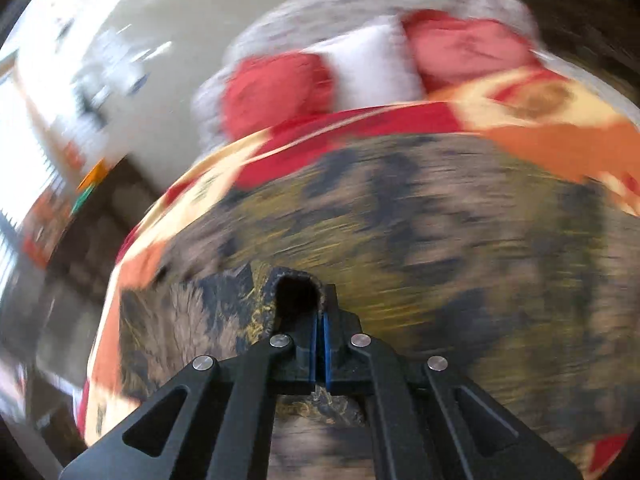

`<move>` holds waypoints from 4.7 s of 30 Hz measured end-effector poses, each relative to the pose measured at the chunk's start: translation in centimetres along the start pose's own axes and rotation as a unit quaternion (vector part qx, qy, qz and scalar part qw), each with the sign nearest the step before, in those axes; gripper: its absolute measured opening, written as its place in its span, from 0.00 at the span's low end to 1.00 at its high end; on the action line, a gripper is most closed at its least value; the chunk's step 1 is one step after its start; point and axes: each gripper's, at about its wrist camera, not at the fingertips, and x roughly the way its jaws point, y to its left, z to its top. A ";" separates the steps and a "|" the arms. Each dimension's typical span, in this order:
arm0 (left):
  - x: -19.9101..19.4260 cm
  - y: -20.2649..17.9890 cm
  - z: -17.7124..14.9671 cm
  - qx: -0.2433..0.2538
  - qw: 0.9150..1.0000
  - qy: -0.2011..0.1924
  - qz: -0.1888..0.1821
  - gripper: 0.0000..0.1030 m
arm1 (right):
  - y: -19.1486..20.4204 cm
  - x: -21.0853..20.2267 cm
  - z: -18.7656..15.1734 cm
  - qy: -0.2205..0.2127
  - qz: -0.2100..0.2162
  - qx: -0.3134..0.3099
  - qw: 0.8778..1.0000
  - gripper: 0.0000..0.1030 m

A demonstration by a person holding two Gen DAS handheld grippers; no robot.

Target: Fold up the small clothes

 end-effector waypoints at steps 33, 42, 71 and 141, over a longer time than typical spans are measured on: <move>8.4 -6.7 11.7 0.128 0.987 -0.018 0.096 0.40 | -7.3 -9.7 -2.4 -0.038 -0.089 -0.010 0.995 0.25; 11.3 -5.0 10.9 0.126 0.985 -0.024 0.116 0.30 | -8.6 -2.8 -4.0 0.053 -0.050 0.014 0.997 0.13; 12.1 -5.5 11.0 0.134 0.978 -0.028 0.160 0.46 | -15.6 -5.6 -8.3 -0.026 0.053 0.325 0.944 0.34; 12.8 -5.8 11.0 0.142 0.974 -0.026 0.178 0.49 | -13.3 -0.6 -1.1 0.028 -0.089 0.005 0.996 0.00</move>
